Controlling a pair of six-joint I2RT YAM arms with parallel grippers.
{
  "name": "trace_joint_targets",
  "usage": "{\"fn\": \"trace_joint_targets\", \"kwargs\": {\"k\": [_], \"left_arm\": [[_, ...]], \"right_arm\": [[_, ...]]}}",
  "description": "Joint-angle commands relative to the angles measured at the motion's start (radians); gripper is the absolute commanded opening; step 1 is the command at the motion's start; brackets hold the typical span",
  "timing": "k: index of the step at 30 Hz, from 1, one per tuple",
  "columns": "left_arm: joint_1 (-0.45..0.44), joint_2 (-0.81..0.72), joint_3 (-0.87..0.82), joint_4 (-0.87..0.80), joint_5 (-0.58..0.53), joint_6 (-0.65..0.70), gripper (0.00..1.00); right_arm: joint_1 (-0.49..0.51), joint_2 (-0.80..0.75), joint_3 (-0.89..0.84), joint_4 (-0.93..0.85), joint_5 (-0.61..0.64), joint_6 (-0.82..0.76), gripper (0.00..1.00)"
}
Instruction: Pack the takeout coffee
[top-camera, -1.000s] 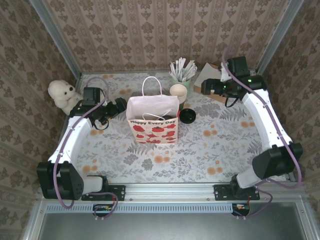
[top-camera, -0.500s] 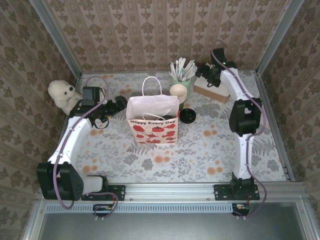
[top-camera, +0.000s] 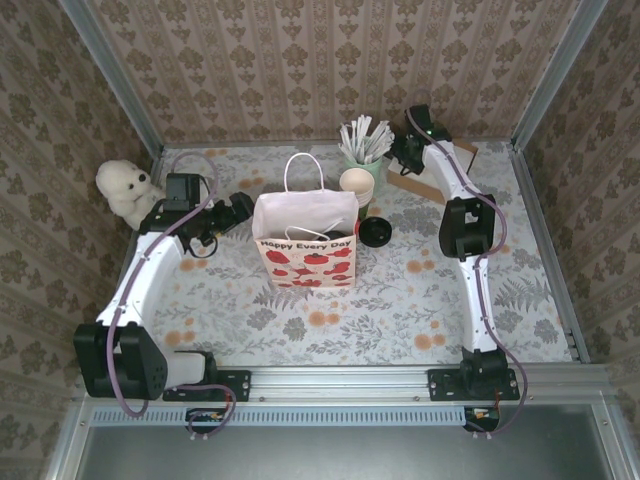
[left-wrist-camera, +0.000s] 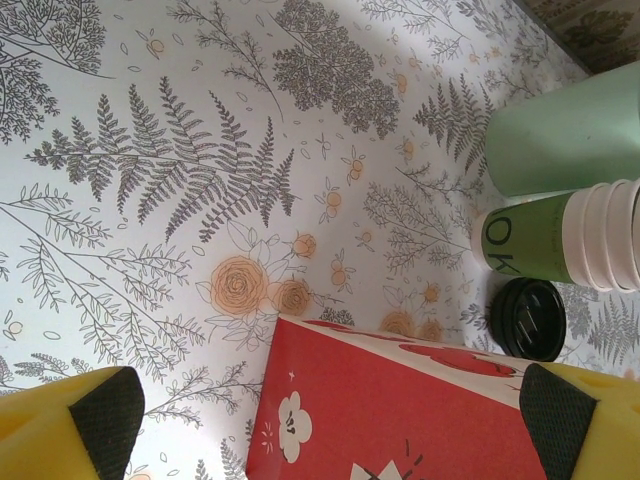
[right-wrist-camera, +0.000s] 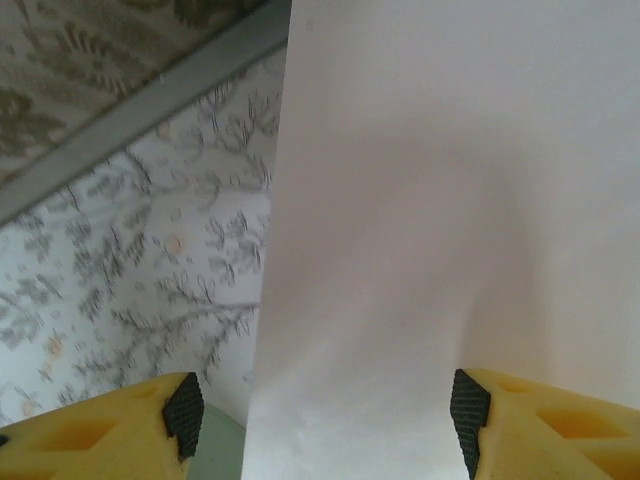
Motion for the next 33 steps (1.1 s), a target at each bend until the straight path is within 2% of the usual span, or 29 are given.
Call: {"fn": "trace_joint_targets", "kwargs": {"k": [1,5,12,16,20,24,28,33], "left_arm": [[-0.002,0.014,0.017,-0.003,0.0,0.007,1.0],[-0.001,0.013,0.01,0.003,0.01,0.001,1.0],[-0.004,-0.009,-0.007,0.015,0.019,-0.005,1.0],[-0.003,-0.021,-0.019,0.025,0.018,-0.007,1.0],[-0.005,-0.018,-0.02,0.029,0.024,-0.005,1.0],[-0.006,-0.024,-0.028,0.019,0.014,0.002,1.0],[-0.005,-0.032,-0.039,0.006,-0.006,0.01,1.0],[-0.005,-0.034,-0.045,-0.001,-0.011,0.013,1.0]], "right_arm": [[0.015,-0.129,-0.148,0.003,0.019,-0.085,0.72],[0.01,-0.237,-0.314,0.012,-0.002,-0.166,0.76],[0.01,-0.433,-0.577,0.038,-0.043,-0.326,0.76],[0.012,-0.502,-0.647,0.054,-0.019,-0.312,0.76],[0.021,-0.461,-0.614,0.098,0.002,-0.234,0.77],[0.032,-0.332,-0.455,0.066,-0.051,-0.201,0.77],[0.052,-0.215,-0.293,0.024,0.009,-0.183,0.75],[0.061,-0.162,-0.227,-0.014,0.175,-0.129,0.63]]}}
